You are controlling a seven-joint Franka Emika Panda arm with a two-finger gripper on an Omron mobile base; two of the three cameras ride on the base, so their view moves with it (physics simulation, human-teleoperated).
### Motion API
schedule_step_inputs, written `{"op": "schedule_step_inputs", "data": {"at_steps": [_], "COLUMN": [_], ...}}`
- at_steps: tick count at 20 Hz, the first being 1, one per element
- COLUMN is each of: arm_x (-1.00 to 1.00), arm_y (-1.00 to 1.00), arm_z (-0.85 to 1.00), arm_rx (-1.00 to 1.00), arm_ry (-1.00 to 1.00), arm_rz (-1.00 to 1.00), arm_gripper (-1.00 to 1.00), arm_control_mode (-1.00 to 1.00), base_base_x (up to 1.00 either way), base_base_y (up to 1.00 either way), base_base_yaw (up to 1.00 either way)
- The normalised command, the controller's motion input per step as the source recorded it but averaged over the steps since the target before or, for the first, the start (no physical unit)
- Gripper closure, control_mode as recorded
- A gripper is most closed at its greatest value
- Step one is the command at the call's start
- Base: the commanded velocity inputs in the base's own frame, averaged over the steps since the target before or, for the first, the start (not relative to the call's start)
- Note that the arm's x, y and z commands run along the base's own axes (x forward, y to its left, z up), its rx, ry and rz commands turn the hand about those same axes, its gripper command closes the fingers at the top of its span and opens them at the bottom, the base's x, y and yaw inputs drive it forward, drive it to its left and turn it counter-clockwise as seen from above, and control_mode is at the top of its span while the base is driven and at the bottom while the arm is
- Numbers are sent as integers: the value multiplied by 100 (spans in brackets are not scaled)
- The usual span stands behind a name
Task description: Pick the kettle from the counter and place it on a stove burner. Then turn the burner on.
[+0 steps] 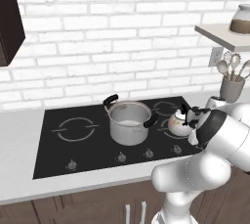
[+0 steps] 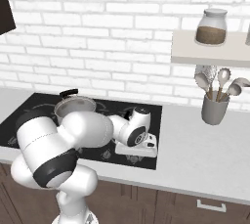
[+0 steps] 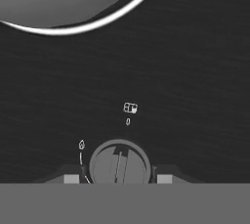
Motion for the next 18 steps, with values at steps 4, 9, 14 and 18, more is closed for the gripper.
{"op": "schedule_step_inputs", "data": {"at_steps": [4,9,14,18], "arm_x": [0,-36,-12,-17], "arm_y": [0,14,2,0], "arm_z": [-6,0,0,0], "arm_rx": [0,-9,-1,0], "arm_ry": [0,-17,-4,0], "arm_rz": [2,19,23,19], "arm_gripper": [100,100,100,100], "arm_control_mode": [-100,-100,-100,-100], "base_base_x": [0,0,0,0], "base_base_y": [0,0,0,0], "base_base_yaw": [0,0,0,0]}}
